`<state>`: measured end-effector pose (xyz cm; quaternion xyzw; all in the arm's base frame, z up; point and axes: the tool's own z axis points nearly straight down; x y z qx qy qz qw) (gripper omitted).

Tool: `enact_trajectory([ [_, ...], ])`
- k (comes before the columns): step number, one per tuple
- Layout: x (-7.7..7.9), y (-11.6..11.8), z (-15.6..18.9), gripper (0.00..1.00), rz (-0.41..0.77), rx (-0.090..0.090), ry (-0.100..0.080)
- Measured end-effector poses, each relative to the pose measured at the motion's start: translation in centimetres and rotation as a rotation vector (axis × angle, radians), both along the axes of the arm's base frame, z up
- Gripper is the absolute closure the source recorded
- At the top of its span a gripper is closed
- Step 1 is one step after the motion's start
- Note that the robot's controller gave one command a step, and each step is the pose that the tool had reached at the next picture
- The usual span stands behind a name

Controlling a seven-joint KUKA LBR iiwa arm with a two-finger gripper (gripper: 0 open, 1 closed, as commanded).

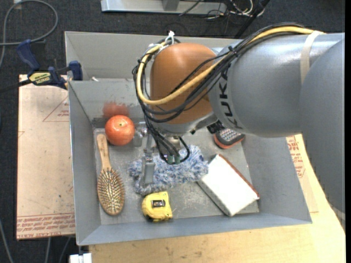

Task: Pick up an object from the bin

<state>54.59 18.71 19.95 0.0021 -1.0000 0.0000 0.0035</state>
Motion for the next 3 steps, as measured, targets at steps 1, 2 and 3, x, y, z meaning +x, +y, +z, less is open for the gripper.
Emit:
enact_trajectory([
  [1,0.2,-0.1,0.4,0.0,-0.003,0.001,-0.007],
  [2,-0.6,-2.4,-3.8,0.0,-0.03,0.004,-0.012],
  [3,-1.7,-7.3,-12.3,1.0,0.16,0.01,-0.032],
])
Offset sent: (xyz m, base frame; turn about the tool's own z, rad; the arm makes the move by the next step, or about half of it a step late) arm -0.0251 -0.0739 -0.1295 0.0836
